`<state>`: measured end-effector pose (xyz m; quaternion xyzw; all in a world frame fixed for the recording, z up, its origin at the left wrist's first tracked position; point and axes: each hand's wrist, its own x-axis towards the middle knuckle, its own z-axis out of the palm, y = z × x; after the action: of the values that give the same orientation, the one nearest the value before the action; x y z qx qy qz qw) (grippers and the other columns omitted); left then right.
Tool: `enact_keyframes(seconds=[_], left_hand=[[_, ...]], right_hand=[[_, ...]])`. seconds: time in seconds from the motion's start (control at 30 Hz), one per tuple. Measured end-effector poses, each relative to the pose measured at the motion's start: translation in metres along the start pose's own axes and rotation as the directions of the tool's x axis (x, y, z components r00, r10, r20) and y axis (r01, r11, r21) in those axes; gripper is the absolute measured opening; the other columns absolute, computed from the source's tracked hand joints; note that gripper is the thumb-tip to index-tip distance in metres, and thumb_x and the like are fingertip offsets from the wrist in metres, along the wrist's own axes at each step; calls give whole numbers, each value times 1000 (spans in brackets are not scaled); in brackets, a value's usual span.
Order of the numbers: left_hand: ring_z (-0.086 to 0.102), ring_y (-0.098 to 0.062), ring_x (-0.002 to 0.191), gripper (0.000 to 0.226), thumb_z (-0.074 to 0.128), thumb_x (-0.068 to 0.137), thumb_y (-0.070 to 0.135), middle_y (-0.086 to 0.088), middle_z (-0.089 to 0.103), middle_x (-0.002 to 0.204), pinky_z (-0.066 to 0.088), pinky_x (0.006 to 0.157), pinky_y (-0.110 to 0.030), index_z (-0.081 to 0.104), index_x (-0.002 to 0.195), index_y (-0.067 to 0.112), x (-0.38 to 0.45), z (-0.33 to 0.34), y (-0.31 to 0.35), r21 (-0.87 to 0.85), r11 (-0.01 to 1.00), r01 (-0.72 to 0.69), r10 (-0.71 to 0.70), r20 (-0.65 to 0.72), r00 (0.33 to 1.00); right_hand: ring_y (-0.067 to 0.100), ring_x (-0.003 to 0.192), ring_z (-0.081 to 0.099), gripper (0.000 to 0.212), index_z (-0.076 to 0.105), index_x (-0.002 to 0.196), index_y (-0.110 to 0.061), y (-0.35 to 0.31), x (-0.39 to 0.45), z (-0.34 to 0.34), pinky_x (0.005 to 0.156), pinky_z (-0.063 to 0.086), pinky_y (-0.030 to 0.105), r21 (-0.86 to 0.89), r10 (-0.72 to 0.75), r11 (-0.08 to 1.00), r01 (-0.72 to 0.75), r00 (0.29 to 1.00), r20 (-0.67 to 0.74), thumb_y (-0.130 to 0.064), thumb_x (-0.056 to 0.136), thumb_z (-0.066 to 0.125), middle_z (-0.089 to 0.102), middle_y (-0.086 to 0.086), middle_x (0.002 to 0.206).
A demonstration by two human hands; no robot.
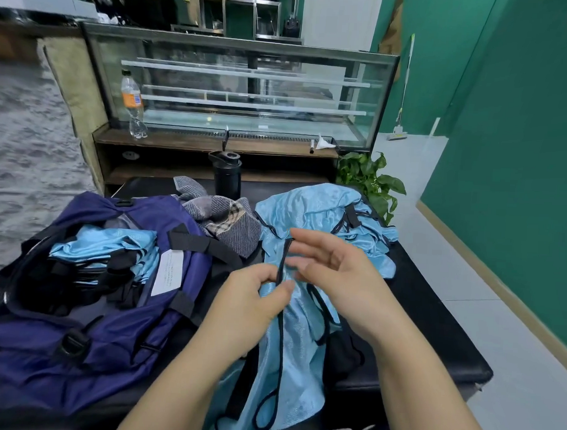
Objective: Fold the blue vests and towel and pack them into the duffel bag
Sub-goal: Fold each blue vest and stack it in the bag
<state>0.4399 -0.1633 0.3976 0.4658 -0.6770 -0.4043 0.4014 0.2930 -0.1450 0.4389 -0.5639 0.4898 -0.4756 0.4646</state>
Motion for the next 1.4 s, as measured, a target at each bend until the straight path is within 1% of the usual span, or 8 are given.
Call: enact_keyframes(seconds=[0.13, 0.27, 0.43, 0.67, 0.83, 0.97, 1.2, 1.4], left_hand=[[66, -18, 77, 18, 58, 93, 16, -4, 75, 86, 52, 77, -38, 74, 90, 25, 1, -12, -1, -324, 944, 55, -64, -15, 998], [69, -24, 92, 16, 60, 92, 19, -4, 74, 99, 52, 87, -42, 73, 99, 25, 4, -18, -3, -391, 920, 26, -28, 1, 1000], [68, -26, 101, 22, 66, 86, 21, -6, 72, 108, 53, 86, -39, 70, 108, 22, 1, -18, -5, -449, 893, 23, 12, 76, 997], [69, -30, 95, 21, 71, 82, 33, -7, 74, 98, 54, 87, -47, 72, 99, 20, 0, -26, -9, -368, 929, 36, -16, 58, 998], [46, -23, 73, 96, 63, 63, 80, -12, 57, 80, 41, 71, -41, 53, 89, -11, 3, -19, -13, -319, 947, 18, -10, 28, 1000], [43, -20, 71, 98, 57, 65, 83, -7, 51, 78, 34, 68, -36, 51, 85, -13, 1, -17, -13, -324, 946, 17, -20, -7, 1000], [66, -17, 77, 5, 69, 86, 21, -4, 73, 86, 49, 73, -34, 67, 89, 20, -1, -14, -4, -433, 901, -33, -1, -78, 997], [66, -15, 104, 49, 59, 89, 0, 6, 69, 114, 55, 87, -34, 55, 116, 41, -5, -20, 0, -376, 924, -64, 76, 16, 997]], right_hand=[[6, 73, 58, 7, 67, 96, -21, 9, 0, -12, 76, 46, 21, -238, 62, 966, -102, 984, -169, -23, 92, 61, 64, -5, 83], [-7, 67, 58, 24, 67, 100, -29, 15, -2, -15, 78, 46, 21, -248, 175, 948, -199, 978, -117, -47, 90, 55, 67, -14, 85], [23, 95, 70, 32, 59, 119, -23, 13, -2, -3, 85, 56, 34, 145, 80, 986, -87, 995, 59, -3, 95, 53, 73, 6, 104], [9, 105, 66, 79, 50, 130, -41, 9, -1, -8, 79, 57, 30, 238, -27, 971, 10, 997, 68, 23, 86, 33, 70, -10, 112], [-2, 102, 63, 43, 70, 106, -30, 12, 0, -4, 82, 52, 16, 170, -41, 985, 40, 999, 0, 6, 90, 53, 72, -13, 105], [13, 91, 68, 32, 75, 92, -23, 17, 3, -8, 82, 55, 23, 293, -8, 954, 56, 987, -163, 4, 89, 58, 75, 2, 93], [11, 129, 49, 59, 60, 124, -30, 18, 1, -17, 106, 43, 37, 222, -38, 974, 46, 999, -38, 15, 89, 47, 59, -8, 134], [4, 118, 57, 64, 64, 118, -35, 14, -3, -25, 87, 54, 29, 151, -55, 987, 58, 998, -22, 18, 86, 46, 63, -15, 124]])
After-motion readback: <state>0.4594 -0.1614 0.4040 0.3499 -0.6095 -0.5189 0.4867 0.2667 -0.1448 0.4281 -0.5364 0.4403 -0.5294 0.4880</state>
